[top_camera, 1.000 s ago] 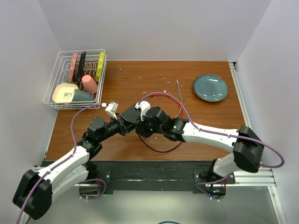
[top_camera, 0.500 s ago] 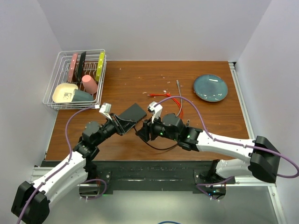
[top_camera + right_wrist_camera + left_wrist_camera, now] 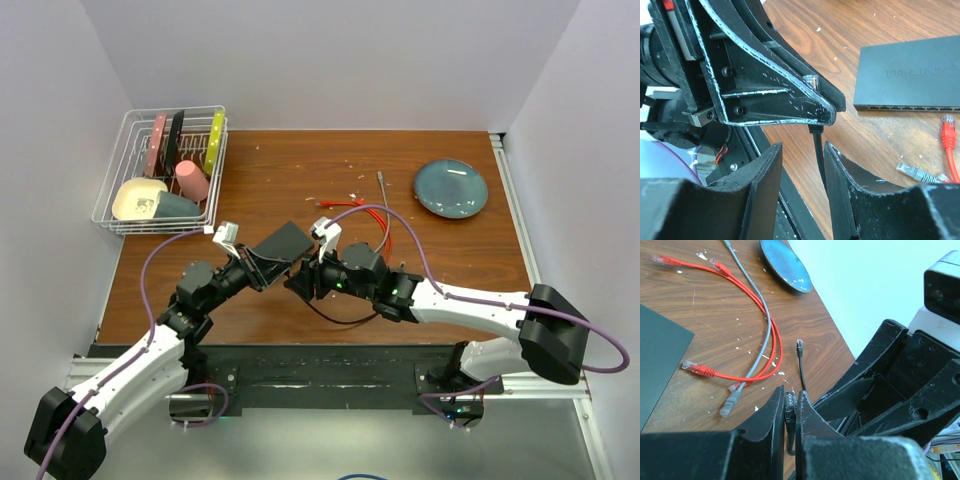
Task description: Insert the plug into the switch port
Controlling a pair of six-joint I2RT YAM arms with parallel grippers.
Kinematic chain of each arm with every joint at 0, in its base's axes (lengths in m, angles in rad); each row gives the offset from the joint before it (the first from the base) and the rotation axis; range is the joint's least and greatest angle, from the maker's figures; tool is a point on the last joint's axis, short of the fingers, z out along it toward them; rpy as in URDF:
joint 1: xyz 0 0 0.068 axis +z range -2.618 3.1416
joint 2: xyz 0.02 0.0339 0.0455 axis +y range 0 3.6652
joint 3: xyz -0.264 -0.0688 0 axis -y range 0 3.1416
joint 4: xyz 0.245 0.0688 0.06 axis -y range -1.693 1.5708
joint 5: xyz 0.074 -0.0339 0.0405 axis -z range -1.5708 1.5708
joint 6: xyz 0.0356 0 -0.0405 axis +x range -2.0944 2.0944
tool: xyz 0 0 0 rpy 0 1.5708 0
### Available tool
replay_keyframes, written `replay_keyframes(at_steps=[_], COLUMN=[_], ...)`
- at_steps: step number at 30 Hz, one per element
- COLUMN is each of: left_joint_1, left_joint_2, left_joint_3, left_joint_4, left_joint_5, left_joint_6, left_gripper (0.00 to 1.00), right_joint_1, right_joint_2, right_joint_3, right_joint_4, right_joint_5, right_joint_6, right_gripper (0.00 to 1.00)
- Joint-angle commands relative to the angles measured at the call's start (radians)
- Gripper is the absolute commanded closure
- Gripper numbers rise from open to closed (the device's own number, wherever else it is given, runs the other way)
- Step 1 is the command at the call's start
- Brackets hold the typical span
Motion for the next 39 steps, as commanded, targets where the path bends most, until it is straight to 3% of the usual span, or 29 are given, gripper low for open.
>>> replay_keyframes(at_steps=[1, 6, 22, 26, 29, 31, 32, 33, 35, 39], left_joint_1=[0.001, 0.001, 0.001, 0.002, 0.002, 0.001, 0.001, 0.001, 0.001, 0.001], left_joint_2=[-0.015, -0.009, -0.001, 0.003, 0.006, 0.011, 0.012, 0.017, 0.018, 0.006], left_joint_3=[0.018, 0.018, 0.024, 0.019, 0.019, 0.019, 0.025, 0.04, 0.07, 0.2], left_joint_4=[0.045, 0.047, 0.044, 0.045, 0.045, 0.044, 0.038, 0.001, -0.057, -0.29], left_joint_5=[0.018, 0.024, 0.046, 0.047, 0.047, 0.049, 0.049, 0.043, -0.002, -0.134], left_joint_6=[-0.013, -0.013, -0.008, -0.005, -0.001, 0.005, 0.016, 0.024, 0.059, 0.142], left_gripper=[1.0, 1.0, 1.0, 1.0, 1.0, 0.83, 0.54, 0.4, 0.24, 0.06], right_joint_1=[0.005, 0.005, 0.005, 0.007, 0.005, 0.005, 0.005, 0.005, 0.005, 0.007], right_joint_2=[-0.007, 0.012, 0.052, 0.03, 0.023, 0.018, 0.012, 0.007, 0.001, 0.004], right_joint_3=[0.017, 0.017, 0.025, 0.006, 0.005, 0.002, 0.0, 0.0, -0.005, 0.001], right_joint_4=[0.056, 0.056, 0.061, 0.079, 0.073, 0.053, 0.039, 0.03, 0.012, -0.078], right_joint_5=[0.007, 0.028, 0.083, 0.111, 0.123, 0.14, 0.145, 0.156, 0.163, 0.198], right_joint_6=[-0.002, 0.008, 0.038, 0.045, 0.041, 0.039, 0.035, 0.032, 0.016, -0.004], right_gripper=[0.59, 0.69, 0.83, 1.0, 1.0, 1.0, 1.0, 1.0, 1.0, 1.0])
